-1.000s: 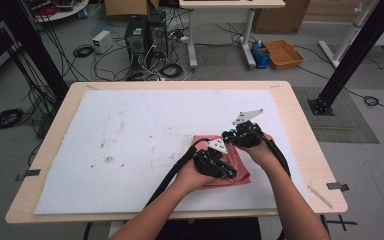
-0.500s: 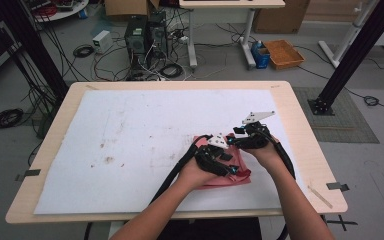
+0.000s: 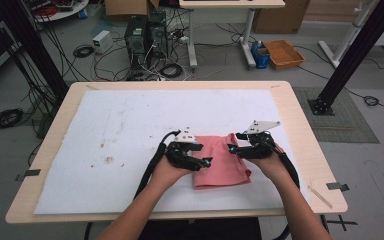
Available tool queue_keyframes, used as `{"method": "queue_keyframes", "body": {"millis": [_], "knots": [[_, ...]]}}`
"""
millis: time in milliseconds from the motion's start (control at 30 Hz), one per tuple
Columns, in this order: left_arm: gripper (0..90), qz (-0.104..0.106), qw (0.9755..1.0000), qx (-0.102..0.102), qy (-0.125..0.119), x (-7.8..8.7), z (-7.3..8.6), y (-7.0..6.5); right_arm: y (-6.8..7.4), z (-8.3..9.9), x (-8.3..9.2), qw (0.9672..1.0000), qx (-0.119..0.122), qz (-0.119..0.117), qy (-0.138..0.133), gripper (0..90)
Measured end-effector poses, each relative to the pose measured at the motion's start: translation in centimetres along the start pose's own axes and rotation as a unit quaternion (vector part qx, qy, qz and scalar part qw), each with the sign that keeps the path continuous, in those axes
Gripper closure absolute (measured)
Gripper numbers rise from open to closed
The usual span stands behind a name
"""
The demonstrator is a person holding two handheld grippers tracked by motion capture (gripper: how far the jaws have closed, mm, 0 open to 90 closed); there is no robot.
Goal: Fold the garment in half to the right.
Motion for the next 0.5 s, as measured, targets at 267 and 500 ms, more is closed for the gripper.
{"method": "queue_keyframes", "body": {"millis": [267, 500], "knots": [[36.4, -0.031, 0.9994, 0.012, -0.006, 3.6, 2.5, 1.7, 0.1, -1.2, -0.8, 0.9999, 0.011, 0.002, 0.006, 48.8], [36.4, -0.061, 0.9973, 0.038, -0.012, 5.7, 4.7, 3.9, 0.6, -4.6, -4.8, 0.999, 0.017, -0.029, 0.03, 55.7]]}}
Point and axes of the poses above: each handheld gripper's, and its own axes: x roughly backward along the jaws, z roughly out of its underside, y roughly to its left, the point moved 4 cm from there along -x, roughly forward along the jaws, and after that the axes turned 7 degrees about x, right-handed, at the moved point
